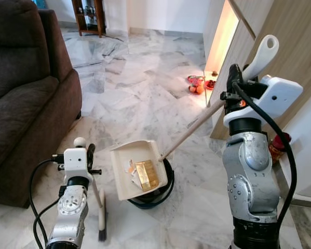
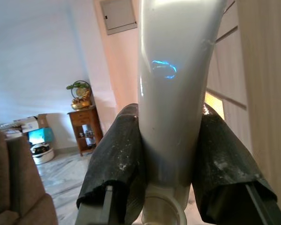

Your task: Sweep floor

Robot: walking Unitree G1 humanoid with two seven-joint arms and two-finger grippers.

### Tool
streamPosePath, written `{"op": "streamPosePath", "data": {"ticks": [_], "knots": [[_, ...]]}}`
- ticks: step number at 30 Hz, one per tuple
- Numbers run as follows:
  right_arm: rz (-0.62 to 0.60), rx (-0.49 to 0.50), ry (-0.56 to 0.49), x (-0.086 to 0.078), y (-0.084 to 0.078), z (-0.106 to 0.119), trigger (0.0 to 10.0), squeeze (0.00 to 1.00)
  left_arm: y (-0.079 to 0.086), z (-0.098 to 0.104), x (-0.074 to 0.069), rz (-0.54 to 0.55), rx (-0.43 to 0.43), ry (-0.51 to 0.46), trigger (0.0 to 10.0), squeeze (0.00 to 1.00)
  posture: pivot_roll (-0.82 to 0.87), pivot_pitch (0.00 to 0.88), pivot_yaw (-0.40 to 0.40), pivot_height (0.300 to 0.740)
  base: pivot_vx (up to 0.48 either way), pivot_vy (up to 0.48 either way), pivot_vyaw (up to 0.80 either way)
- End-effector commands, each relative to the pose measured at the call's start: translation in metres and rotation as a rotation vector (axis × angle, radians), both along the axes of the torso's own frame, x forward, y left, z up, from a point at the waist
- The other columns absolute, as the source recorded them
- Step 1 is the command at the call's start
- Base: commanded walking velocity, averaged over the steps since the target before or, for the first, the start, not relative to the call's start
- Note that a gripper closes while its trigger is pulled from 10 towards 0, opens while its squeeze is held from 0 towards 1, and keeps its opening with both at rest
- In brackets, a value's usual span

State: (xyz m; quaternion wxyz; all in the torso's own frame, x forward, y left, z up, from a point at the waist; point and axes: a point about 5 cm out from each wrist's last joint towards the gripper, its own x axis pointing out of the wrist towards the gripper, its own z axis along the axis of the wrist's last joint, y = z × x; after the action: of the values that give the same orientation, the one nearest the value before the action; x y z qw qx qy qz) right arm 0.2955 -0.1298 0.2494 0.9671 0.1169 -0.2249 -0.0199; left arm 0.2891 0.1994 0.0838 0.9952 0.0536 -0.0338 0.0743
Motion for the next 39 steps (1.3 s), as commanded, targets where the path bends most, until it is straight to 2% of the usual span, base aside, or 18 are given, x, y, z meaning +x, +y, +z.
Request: {"op": "streamPosePath", "data": {"ticks": [1,32,39], "knots": [[0.007,0.015,-0.069,-0.0038,0.0004,0.012,10.0,0.0,0.0012,0.0082,0.0016,0.003,0.008,-0.043,10.0,0.0,0.07,0.035,-0.043,0.74,0.0,0.0,0.0],[0.009,0.021,-0.069,-0.0022,0.0015,0.0125,10.0,0.0,0.0032,0.0102,0.0021,0.014,0.007,-0.054,10.0,0.0,0.07,0.055,-0.047,0.74,0.285,0.0,0.0],[0.008,0.024,-0.072,-0.0023,0.002,0.0125,10.0,0.0,0.0032,0.0103,0.0019,0.012,0.004,-0.057,10.0,0.0,0.07,0.057,-0.047,0.74,0.0,0.0,0.0]]}}
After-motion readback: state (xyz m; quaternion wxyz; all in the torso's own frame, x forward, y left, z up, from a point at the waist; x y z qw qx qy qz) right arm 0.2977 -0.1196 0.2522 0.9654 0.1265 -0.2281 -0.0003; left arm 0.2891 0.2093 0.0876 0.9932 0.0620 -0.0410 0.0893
